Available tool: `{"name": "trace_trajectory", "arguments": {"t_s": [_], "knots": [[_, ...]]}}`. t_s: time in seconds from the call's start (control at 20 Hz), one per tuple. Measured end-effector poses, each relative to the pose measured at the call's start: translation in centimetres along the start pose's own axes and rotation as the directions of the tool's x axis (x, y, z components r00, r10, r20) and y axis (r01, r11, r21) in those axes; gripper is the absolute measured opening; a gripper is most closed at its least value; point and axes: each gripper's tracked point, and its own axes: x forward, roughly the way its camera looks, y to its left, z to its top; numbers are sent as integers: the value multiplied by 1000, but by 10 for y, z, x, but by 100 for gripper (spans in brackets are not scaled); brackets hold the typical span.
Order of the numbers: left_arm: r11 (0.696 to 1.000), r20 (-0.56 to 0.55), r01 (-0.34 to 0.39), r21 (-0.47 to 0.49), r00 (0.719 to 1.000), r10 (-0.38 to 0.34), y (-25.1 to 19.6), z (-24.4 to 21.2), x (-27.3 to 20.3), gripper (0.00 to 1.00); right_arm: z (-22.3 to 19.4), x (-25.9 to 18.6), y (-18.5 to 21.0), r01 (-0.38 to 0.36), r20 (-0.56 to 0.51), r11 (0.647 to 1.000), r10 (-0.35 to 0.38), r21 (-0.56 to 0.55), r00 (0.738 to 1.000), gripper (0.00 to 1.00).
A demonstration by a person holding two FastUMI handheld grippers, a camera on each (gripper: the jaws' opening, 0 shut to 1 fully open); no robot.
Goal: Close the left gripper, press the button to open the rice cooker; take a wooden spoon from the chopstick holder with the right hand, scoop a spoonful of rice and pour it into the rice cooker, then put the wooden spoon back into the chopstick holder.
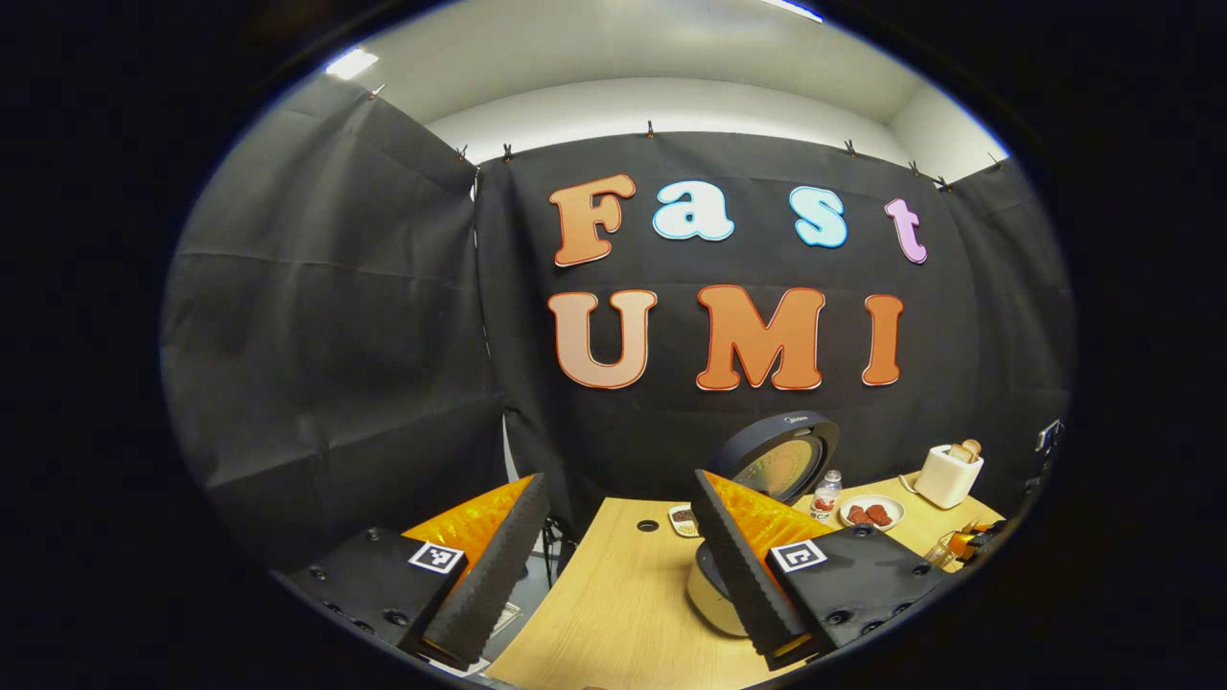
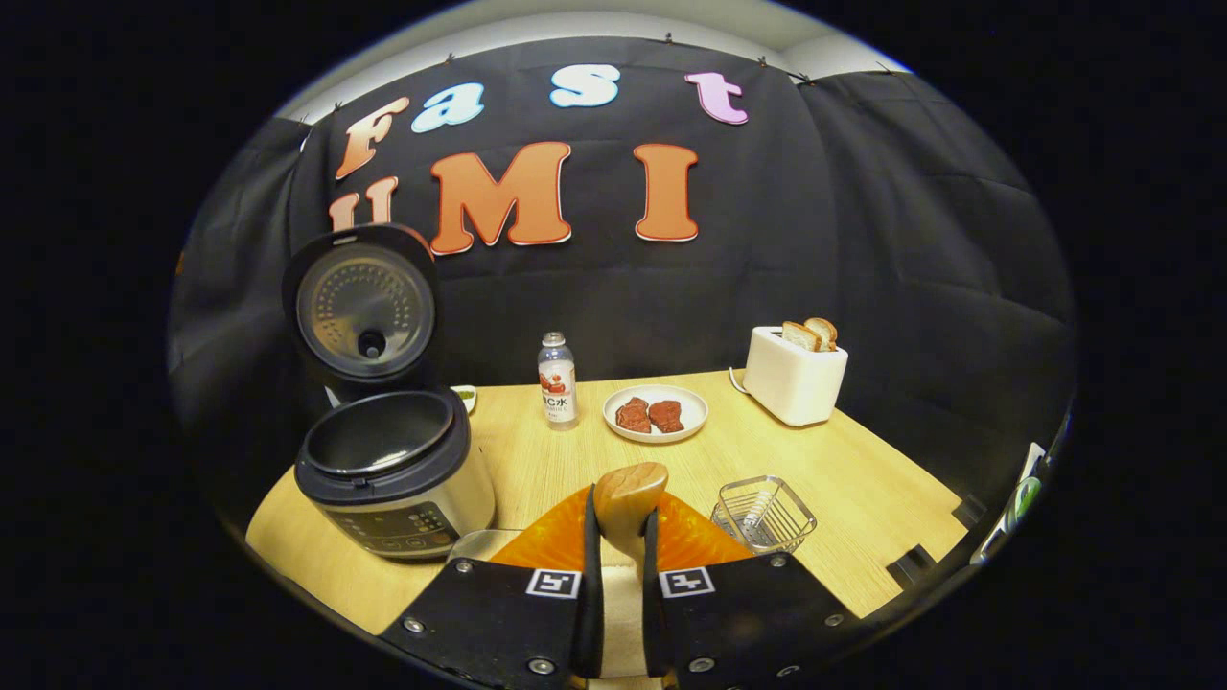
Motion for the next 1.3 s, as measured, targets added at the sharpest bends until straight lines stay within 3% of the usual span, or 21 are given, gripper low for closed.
{"name": "trace_trajectory", "arguments": {"t_s": [0.15, 0.3, 0.5, 0.95, 1.1, 1.3], "knots": [[1000, -6, -16, 2, 1000, 16, 6, -3, -2, 100, -7, 4, 5, -3, 4, 1000, 3, 11, 1000, 16], [1000, -13, -20, -3, 1000, 20, 9, -5, -2, 100, -15, 7, 11, -36, -19, 991, 39, 126, 999, 16], [1000, -23, -18, -7, 1000, 17, 11, -10, -2, 100, -24, 5, 13, -46, -44, 958, 61, 284, 997, 16], [999, -15, 27, -28, 1000, -28, -4, -5, 10, 97, -36, -10, 35, -97, -86, 893, 149, 439, 985, 16], [999, -14, 40, -26, 999, -41, -9, -5, 12, 98, -38, -14, 32, -87, -97, 836, 166, 542, 981, 16], [999, -19, 44, -30, 999, -44, -11, -8, 13, 100, -44, -16, 19, -66, -98, 695, 194, 716, 976, 16]]}}
